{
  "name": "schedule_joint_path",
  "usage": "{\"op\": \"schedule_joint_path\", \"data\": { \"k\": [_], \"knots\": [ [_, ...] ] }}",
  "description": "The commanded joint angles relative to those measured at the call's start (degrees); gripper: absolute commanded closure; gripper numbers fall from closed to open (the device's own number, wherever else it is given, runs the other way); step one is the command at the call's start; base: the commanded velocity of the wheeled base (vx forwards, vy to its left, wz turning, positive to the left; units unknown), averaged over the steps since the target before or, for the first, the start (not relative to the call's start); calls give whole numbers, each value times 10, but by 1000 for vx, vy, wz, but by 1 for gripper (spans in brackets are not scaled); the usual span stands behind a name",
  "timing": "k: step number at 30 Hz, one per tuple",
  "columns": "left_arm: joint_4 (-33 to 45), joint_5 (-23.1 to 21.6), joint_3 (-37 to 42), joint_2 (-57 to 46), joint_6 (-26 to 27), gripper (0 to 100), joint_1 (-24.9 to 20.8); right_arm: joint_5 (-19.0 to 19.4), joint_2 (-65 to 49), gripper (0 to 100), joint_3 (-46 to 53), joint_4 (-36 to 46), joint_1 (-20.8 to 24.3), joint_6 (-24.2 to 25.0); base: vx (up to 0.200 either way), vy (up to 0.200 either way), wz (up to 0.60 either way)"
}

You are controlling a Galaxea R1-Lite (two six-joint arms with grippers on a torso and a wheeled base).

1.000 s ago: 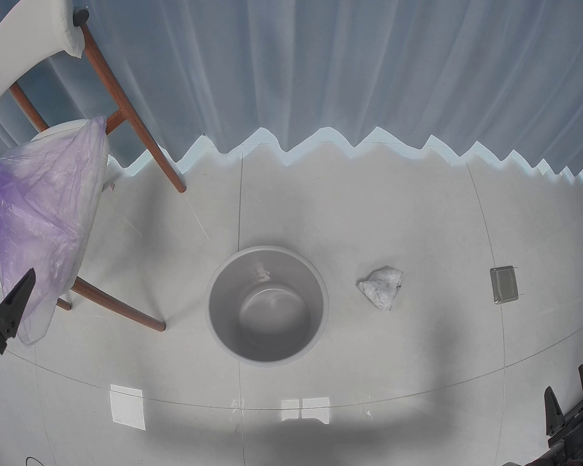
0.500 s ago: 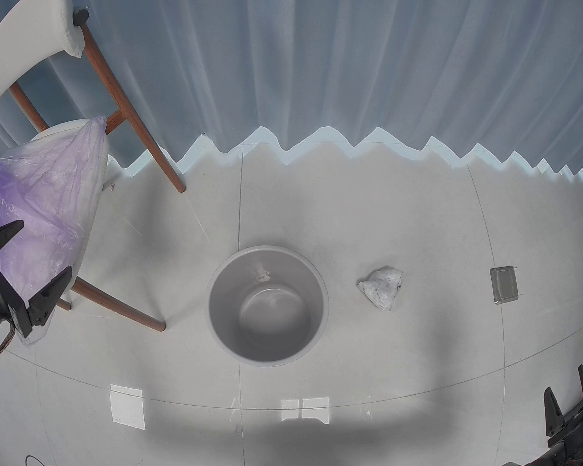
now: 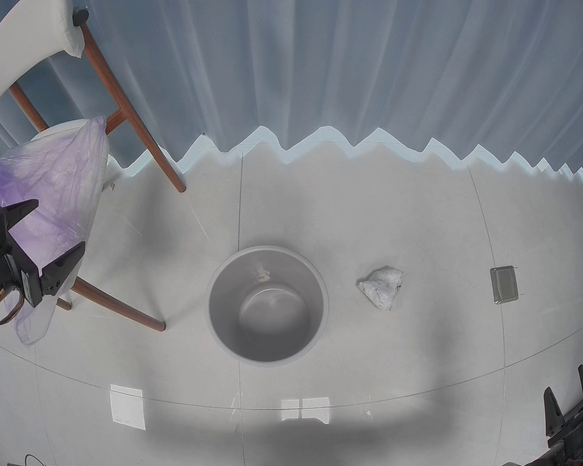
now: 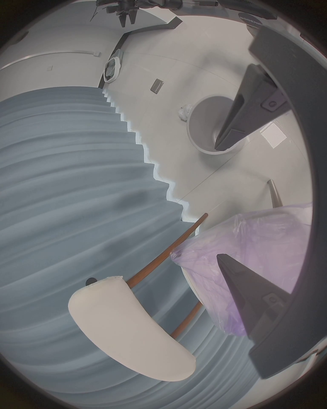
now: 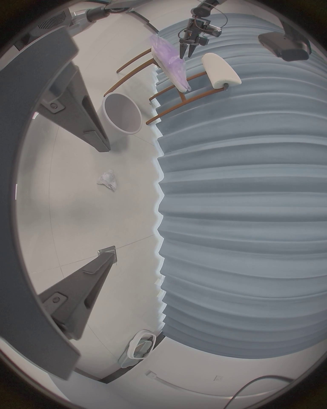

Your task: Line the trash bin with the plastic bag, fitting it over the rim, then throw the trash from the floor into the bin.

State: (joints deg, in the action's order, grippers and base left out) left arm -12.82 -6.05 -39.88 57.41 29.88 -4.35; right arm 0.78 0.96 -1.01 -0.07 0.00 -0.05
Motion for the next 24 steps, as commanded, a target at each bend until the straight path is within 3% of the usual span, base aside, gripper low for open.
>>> {"op": "schedule_joint_path", "data": {
  "k": [1, 9, 16, 24],
  "knots": [
    [0, 5, -11, 41, -2, 0, -1, 0, -10, 0, 10, 0, 0, 0, 0, 0, 0],
    [-25, 60, -21, 79, -9, 0, -33, 0, -10, 0, 10, 0, 0, 0, 0, 0, 0],
    [-28, 81, -25, 105, -13, 0, -65, 0, -10, 0, 10, 0, 0, 0, 0, 0, 0],
    [-29, 125, -29, 119, -14, 0, -67, 0, -10, 0, 10, 0, 0, 0, 0, 0, 0]
  ]
}}
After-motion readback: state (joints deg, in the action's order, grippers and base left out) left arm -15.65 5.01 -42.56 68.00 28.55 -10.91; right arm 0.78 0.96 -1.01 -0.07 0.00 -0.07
